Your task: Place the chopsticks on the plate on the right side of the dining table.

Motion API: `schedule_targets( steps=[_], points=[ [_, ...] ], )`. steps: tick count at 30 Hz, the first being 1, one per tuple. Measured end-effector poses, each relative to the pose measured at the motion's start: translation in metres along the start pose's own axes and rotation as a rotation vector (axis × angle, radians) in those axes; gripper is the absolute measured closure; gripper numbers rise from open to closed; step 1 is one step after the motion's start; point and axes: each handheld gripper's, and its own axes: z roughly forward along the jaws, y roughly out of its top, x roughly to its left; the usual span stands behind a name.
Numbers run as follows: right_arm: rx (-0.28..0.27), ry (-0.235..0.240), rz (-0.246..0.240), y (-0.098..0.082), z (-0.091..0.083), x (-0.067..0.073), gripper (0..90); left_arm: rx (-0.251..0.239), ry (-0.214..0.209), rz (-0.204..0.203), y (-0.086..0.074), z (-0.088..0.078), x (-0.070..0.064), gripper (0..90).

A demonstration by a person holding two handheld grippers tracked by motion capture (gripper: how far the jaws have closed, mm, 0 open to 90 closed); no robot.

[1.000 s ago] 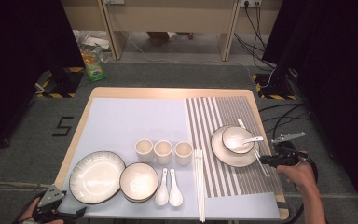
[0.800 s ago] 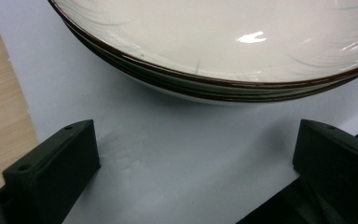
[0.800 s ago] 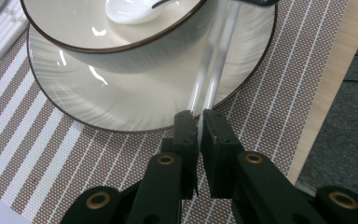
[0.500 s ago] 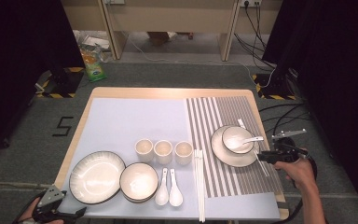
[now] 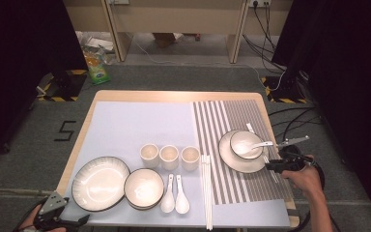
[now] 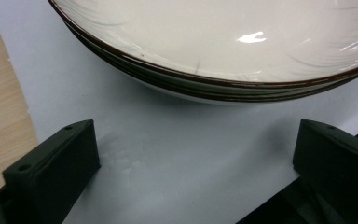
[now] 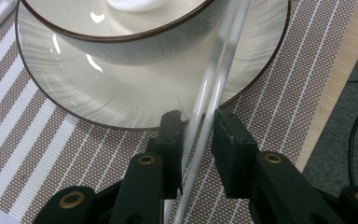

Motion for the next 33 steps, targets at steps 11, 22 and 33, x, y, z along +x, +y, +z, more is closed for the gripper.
schedule_targets(
  steps=[11,22,33],
  points=[
    [-0.012,-0.014,-0.063,0.002,-0.001,-0.002,77.4,0.001,0.0,0.0,0.0,0.0,0.0,0.0],
    [-0.013,-0.023,-0.067,0.007,0.001,-0.007,78.8,0.009,-0.003,0.001,0.001,0.0,0.0,0.0],
    [-0.003,-0.052,-0.1,0.022,0.006,-0.008,80.0,0.008,-0.003,0.001,0.001,0.0,0.0,0.0]
  ],
)
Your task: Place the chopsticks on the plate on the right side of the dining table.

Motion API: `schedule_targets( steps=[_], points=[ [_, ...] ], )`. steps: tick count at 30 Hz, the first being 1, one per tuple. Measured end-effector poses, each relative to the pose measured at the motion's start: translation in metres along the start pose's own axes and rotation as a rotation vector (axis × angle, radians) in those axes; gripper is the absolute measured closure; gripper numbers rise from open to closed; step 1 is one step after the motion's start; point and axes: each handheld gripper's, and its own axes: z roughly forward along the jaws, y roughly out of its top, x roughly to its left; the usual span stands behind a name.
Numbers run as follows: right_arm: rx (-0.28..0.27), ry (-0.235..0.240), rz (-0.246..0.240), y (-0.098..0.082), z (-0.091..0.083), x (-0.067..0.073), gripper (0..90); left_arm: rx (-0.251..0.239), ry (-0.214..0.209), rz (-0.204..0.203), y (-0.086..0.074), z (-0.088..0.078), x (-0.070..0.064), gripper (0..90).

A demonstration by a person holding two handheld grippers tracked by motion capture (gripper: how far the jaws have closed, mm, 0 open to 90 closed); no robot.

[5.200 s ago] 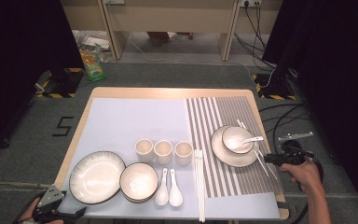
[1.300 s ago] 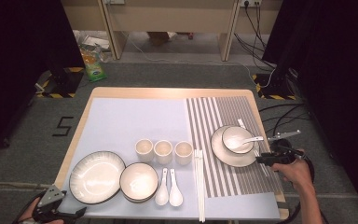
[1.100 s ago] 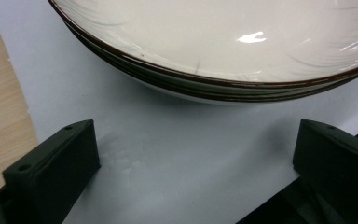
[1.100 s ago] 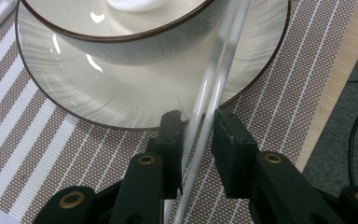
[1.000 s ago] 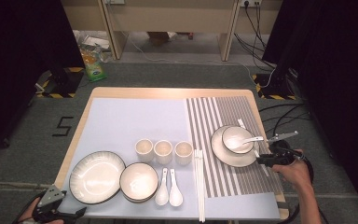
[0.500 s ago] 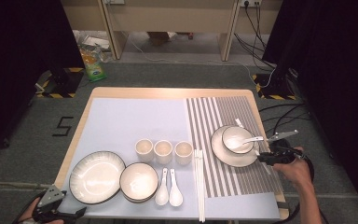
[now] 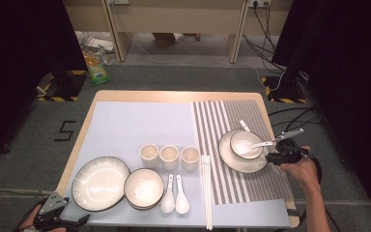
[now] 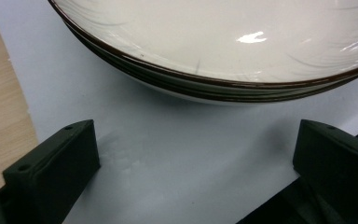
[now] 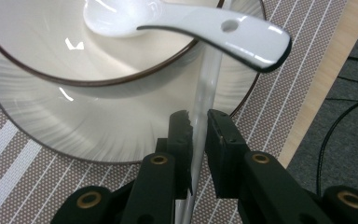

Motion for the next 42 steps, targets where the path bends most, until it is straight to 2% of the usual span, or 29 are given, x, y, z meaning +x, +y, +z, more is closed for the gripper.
schedule_targets(
  steps=[15,22,25,28,31,32,36,38,42],
  points=[
    [-0.01,-0.008,-0.009,0.011,0.008,-0.002,79.7,0.0,0.0,0.0,0.0,0.0,0.0,0.0],
    [-0.01,-0.001,0.042,0.008,0.007,-0.003,74.6,-0.006,0.004,-0.001,0.0,0.0,0.0,0.0],
    [-0.018,0.001,0.048,0.007,0.004,-0.003,73.4,-0.003,0.003,-0.001,0.0,0.0,0.0,0.0],
    [-0.047,-0.003,0.053,0.006,-0.005,0.0,67.5,-0.004,0.002,-0.001,0.0,0.0,0.0,0.0],
    [-0.055,-0.009,0.055,0.006,-0.013,0.002,66.9,-0.001,0.002,0.0,0.0,0.0,0.0,0.0],
    [-0.084,-0.004,0.054,0.007,-0.023,0.004,66.2,-0.005,0.003,-0.001,0.0,0.0,0.0,0.0],
    [-0.108,-0.014,0.073,0.01,-0.037,0.008,61.1,-0.003,0.003,-0.001,0.0,0.0,0.0,0.0],
    [-0.115,-0.007,0.08,0.012,-0.04,0.011,57.1,-0.005,0.002,-0.001,0.0,0.0,0.0,0.0],
    [-0.13,-0.013,0.076,0.02,-0.044,0.019,55.5,-0.001,0.001,0.0,0.0,0.0,0.0,0.0]
  ],
)
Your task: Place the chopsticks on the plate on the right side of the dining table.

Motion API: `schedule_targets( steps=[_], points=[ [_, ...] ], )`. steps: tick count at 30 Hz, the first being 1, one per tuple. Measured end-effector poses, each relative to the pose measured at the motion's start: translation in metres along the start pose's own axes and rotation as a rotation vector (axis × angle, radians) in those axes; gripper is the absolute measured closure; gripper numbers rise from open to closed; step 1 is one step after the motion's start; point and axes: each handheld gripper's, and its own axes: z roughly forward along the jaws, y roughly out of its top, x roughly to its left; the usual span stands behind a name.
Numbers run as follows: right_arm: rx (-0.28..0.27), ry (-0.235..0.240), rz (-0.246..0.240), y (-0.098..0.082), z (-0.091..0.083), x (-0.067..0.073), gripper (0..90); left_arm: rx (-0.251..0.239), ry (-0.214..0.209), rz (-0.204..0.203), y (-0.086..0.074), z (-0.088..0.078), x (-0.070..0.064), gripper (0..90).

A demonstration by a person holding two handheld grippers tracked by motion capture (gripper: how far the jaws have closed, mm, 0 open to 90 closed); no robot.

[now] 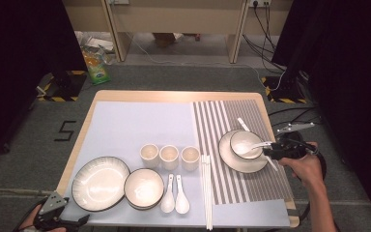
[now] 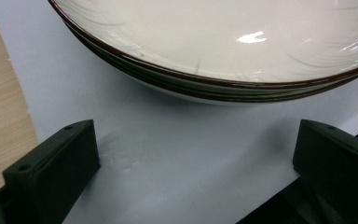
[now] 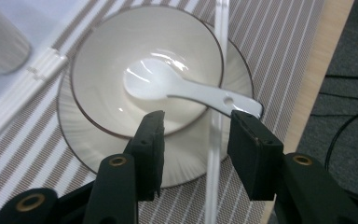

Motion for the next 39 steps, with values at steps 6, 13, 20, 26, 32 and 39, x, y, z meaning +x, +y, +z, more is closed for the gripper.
schedule_targets(
  steps=[6,13,20,26,32,39],
  points=[
    [-0.009,-0.008,-0.039,0.016,0.001,0.019,50.6,-0.002,0.002,0.0,0.0,0.0,0.0,0.0],
    [-0.012,0.007,-0.028,0.036,0.015,0.032,47.2,-0.009,0.003,-0.002,-0.001,0.0,0.0,0.0],
    [-0.007,0.01,-0.024,0.058,0.029,0.04,46.4,-0.002,0.001,-0.001,0.0,0.0,0.0,0.0],
    [-0.018,0.02,0.019,0.079,0.043,0.035,46.5,-0.001,0.001,0.0,0.0,0.0,0.0,0.0],
    [-0.019,-0.002,0.031,0.098,0.048,0.031,46.4,-0.003,0.002,-0.001,0.0,0.0,0.0,0.0],
    [0.025,-0.034,0.058,0.103,0.066,0.022,46.5,-0.008,0.003,-0.002,-0.001,0.0,0.0,0.0]
  ],
)
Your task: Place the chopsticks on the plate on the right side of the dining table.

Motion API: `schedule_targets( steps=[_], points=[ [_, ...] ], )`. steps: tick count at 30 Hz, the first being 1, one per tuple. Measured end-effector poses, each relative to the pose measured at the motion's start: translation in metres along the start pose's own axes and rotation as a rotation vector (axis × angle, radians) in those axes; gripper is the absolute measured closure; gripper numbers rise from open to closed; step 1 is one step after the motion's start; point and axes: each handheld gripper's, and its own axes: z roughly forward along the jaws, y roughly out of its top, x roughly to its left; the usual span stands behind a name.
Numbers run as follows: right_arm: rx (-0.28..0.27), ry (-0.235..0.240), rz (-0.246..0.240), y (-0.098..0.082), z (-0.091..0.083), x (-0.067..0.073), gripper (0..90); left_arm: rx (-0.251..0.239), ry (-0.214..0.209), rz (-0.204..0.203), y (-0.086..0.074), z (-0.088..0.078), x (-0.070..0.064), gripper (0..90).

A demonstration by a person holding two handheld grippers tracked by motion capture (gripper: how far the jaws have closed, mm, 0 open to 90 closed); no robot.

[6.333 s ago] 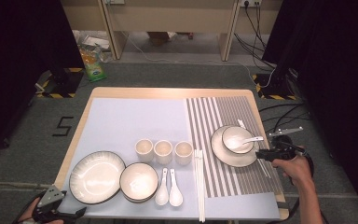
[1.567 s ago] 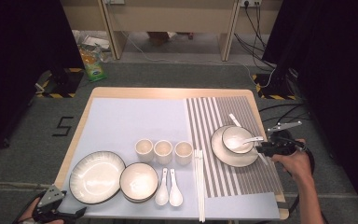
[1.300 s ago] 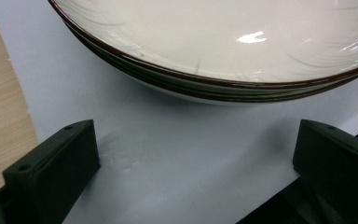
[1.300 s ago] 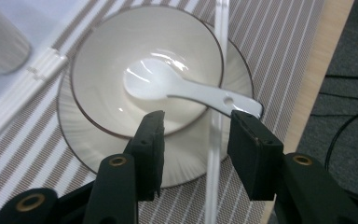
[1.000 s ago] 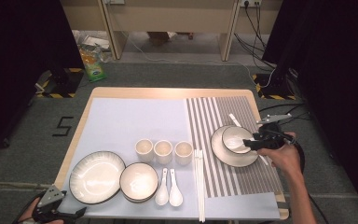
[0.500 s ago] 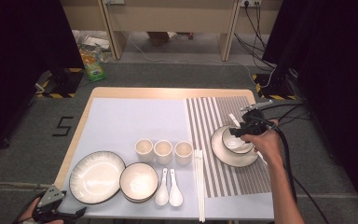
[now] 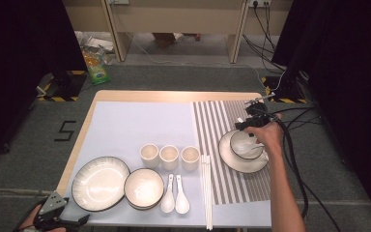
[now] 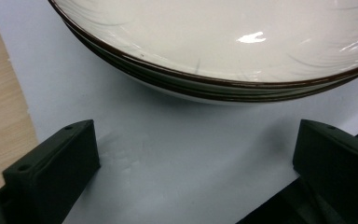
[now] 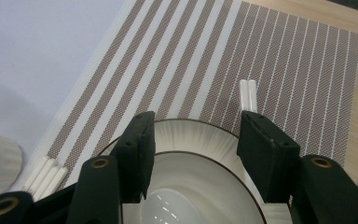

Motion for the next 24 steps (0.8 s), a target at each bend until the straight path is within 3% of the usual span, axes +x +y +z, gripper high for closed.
schedule_targets(
  steps=[6,11,17,24],
  points=[
    [0.041,-0.008,0.017,0.003,0.021,-0.007,46.8,0.01,-0.004,0.001,0.001,0.0,0.0,0.0],
    [0.062,-0.005,0.058,0.004,0.039,-0.012,46.8,0.006,-0.002,0.0,0.0,0.0,0.0,0.0],
    [0.08,-0.022,0.079,0.004,0.052,-0.016,46.9,0.001,0.001,-0.001,0.0,0.0,0.0,0.0],
    [0.08,-0.044,0.094,0.005,0.057,-0.019,46.9,0.0,0.001,-0.001,0.0,0.0,0.0,0.0]
  ],
)
